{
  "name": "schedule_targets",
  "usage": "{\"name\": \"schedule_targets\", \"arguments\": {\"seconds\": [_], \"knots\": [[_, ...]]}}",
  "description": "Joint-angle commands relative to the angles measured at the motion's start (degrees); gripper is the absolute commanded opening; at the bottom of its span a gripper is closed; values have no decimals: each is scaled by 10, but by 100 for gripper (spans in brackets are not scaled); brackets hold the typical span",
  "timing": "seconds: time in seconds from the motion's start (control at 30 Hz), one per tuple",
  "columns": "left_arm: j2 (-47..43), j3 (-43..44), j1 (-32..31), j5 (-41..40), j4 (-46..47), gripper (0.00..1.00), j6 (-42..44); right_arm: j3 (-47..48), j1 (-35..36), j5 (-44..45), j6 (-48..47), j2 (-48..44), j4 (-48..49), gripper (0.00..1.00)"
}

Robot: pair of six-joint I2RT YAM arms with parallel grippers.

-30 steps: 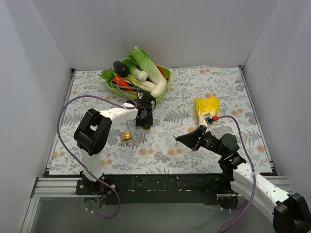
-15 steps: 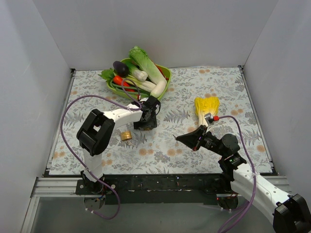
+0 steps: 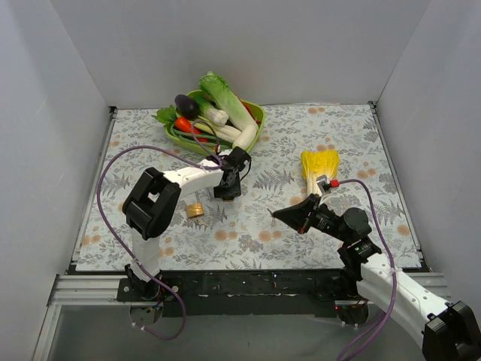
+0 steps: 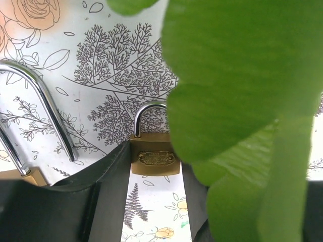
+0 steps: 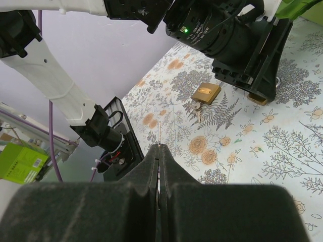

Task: Unlock with the key

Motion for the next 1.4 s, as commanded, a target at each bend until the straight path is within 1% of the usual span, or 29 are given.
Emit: {"name": "schedule_targets", "arguments": {"seconds": [0.0, 0.1, 0.13, 0.17, 0.2, 0.23, 0.3, 0.33, 0.4, 0.47, 0.5, 0.57, 0.6, 0.63, 0.77, 0.87, 0.9, 0.93, 0.97, 1.17, 1.37], "knots": [[24, -27, 4, -9, 5, 37, -7, -4, -1, 0, -5, -5, 20, 1], [-14, -63, 15, 25, 64, 26, -20, 7, 1, 10, -23, 1, -3, 1], [-42, -77, 18, 68, 86, 22, -23, 9, 0, 16, -29, 2, -11, 1], [-55, -89, 27, 85, 132, 15, -32, 18, 1, 20, -43, 6, -22, 1], [-67, -108, 30, 98, 151, 10, -37, 23, 5, 30, -49, 16, -25, 1], [-84, -111, 33, 126, 169, 7, -39, 28, 9, 36, -55, 22, -26, 1], [-93, -111, 39, 139, 193, 1, -39, 48, 24, 52, -73, 48, -31, 1], [-98, -111, 39, 143, 197, 0, -39, 56, 32, 60, -79, 58, -31, 1], [-113, -118, 49, 172, 222, 0, -48, 76, 62, 87, -99, 93, -29, 1], [-125, -134, 70, 245, 253, 1, -69, 90, 87, 112, -110, 117, -29, 1], [-126, -141, 78, 263, 266, 2, -81, 104, 112, 138, -124, 141, -28, 1], [-130, -155, 95, 295, 289, 2, -116, 117, 136, 169, -136, 178, -26, 1], [-136, -158, 98, 301, 298, 2, -121, 120, 156, 198, -143, 190, -23, 1], [-141, -161, 101, 304, 313, 2, -132, 126, 162, 209, -143, 201, -12, 1], [-161, -171, 117, 320, 351, 2, -144, 137, 168, 239, -133, 276, 23, 1], [-177, -182, 129, 336, 376, 2, -163, 166, 168, 238, -131, 321, 45, 1], [-183, -204, 132, 340, 386, 3, -172, 172, 169, 236, -131, 350, 53, 1], [-198, -217, 138, 342, 423, 3, -183, 176, 169, 237, -132, 365, 61, 1], [-205, -238, 141, 344, 436, 3, -193, 187, 169, 238, -135, 389, 77, 1], [-240, -247, 155, 360, 455, 3, -202, 220, 170, 258, -153, 436, 93, 1], [-251, -267, 161, 392, 478, 2, -230, 238, 173, 272, -159, 469, 125, 1]]}}
